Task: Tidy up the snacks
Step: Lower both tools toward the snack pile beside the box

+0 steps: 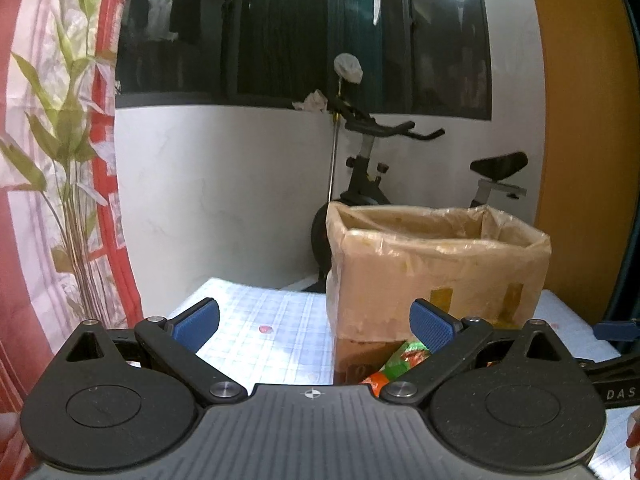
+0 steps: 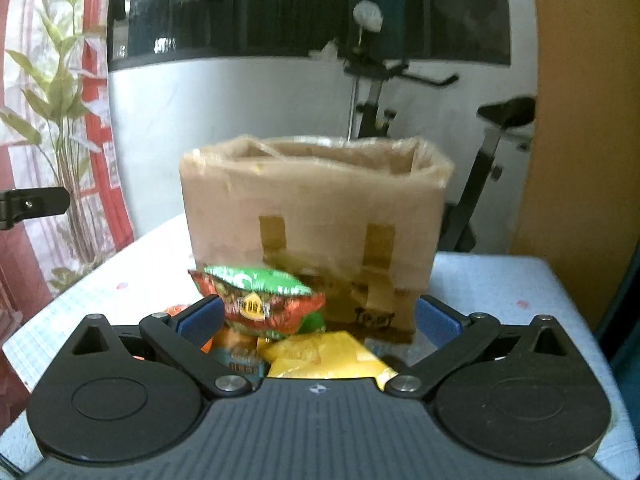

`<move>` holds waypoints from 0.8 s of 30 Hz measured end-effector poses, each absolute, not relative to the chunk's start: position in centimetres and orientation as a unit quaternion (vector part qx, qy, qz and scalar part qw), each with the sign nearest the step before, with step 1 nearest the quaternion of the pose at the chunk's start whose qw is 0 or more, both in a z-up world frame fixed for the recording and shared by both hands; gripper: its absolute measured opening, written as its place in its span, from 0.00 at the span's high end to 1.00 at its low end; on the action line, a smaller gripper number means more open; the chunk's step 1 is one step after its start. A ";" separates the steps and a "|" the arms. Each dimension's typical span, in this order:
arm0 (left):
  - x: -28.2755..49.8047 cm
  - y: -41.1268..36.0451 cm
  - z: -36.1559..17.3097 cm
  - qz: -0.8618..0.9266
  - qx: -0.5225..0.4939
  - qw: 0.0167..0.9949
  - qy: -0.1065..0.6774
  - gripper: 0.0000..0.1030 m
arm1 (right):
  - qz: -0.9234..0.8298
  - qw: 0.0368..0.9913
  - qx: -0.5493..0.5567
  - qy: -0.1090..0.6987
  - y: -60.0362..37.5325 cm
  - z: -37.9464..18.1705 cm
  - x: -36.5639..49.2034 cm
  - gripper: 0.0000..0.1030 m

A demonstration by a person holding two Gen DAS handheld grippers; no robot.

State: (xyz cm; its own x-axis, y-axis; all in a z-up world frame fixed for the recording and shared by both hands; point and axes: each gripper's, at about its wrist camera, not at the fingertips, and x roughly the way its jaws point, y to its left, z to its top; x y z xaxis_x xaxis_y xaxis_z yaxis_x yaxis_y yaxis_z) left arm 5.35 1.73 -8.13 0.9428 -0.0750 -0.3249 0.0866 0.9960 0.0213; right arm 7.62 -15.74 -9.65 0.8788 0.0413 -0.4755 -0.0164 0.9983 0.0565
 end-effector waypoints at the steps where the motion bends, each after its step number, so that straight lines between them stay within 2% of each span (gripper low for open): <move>1: 5.7 1.8 -8.6 -0.043 0.016 0.984 0.170 0.01 | 0.021 0.967 0.026 0.252 -15.8 -10.1 8.1 0.00; 9: 9.2 2.4 -12.0 -0.035 0.014 0.973 0.229 0.06 | 0.042 0.954 -0.017 0.297 -14.5 -13.2 12.4 0.00; 18: 12.3 1.7 -16.0 -0.058 0.007 0.953 0.296 0.07 | 0.033 0.931 -0.040 0.361 -14.7 -16.6 15.3 0.03; 24: 14.1 1.1 -17.9 -0.080 -0.015 0.938 0.336 0.08 | 0.021 0.927 -0.006 0.376 -16.1 -17.7 15.5 0.03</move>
State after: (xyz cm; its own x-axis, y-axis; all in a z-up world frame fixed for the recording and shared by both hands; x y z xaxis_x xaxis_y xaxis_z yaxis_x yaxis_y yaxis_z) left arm 14.13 1.08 -17.89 0.7610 -0.1606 -0.6285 0.1405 0.9867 -0.0820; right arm 15.45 -16.07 -17.67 0.7170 0.0337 -0.6962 -0.0433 0.9991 0.0037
